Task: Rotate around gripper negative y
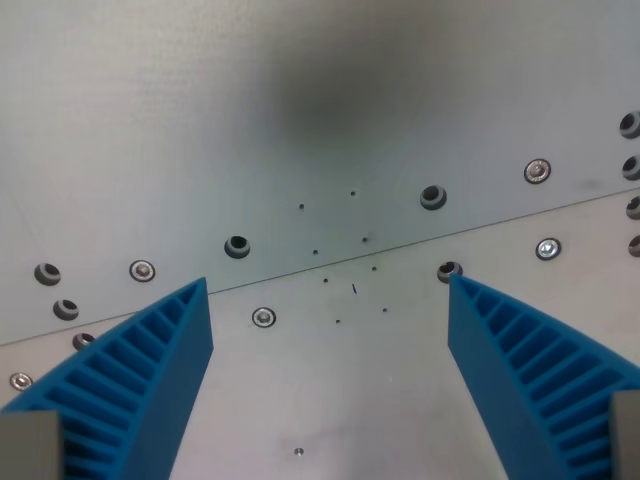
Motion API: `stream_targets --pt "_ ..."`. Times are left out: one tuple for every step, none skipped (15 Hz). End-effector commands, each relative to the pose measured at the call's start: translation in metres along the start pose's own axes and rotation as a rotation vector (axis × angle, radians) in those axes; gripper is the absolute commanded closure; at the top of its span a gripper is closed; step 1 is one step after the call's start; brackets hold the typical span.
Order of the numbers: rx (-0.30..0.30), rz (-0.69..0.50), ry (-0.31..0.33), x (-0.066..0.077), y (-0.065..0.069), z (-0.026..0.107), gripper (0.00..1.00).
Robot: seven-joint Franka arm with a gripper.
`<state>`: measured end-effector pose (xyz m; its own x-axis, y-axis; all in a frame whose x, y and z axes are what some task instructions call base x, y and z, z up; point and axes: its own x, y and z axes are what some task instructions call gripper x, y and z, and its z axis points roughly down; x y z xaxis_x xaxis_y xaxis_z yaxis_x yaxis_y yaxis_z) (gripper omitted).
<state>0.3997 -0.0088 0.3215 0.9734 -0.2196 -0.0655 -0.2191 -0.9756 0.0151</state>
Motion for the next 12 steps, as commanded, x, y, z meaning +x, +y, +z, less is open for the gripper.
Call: stream_targets --pt "0.009 0.000 -0.184 0.0065 -0.0008 -0.0085 0.00" --pt "0.009 -0.001 -0.196 0.0065 -0.0008 -0.0085 0.00" --pt "0.009 -0.001 -0.207 0.0065 -0.0008 -0.0085 0.00" --pt "0.009 -0.001 -0.219 0.0065 -0.0008 -0.0085 0.00" --pt "0.009 -0.001 -0.231 0.0065 -0.0008 -0.0085 0.00" --pt "0.009 -0.001 -0.242 0.0065 -0.0008 -0.0085 0.00" --pt "0.009 -0.001 -0.254 0.0065 -0.0008 -0.0085 0.00" --pt "0.009 -0.001 -0.266 0.0065 -0.0008 -0.0085 0.00" --pt "0.009 -0.001 -0.277 0.0065 -0.0008 -0.0085 0.00" --pt "0.009 -0.001 -0.289 0.0065 -0.0008 -0.0085 0.00" --pt "0.009 -0.001 -0.301 0.0065 -0.0008 -0.0085 0.00" --pt "0.009 -0.001 -0.312 0.0065 -0.0008 -0.0085 0.00"
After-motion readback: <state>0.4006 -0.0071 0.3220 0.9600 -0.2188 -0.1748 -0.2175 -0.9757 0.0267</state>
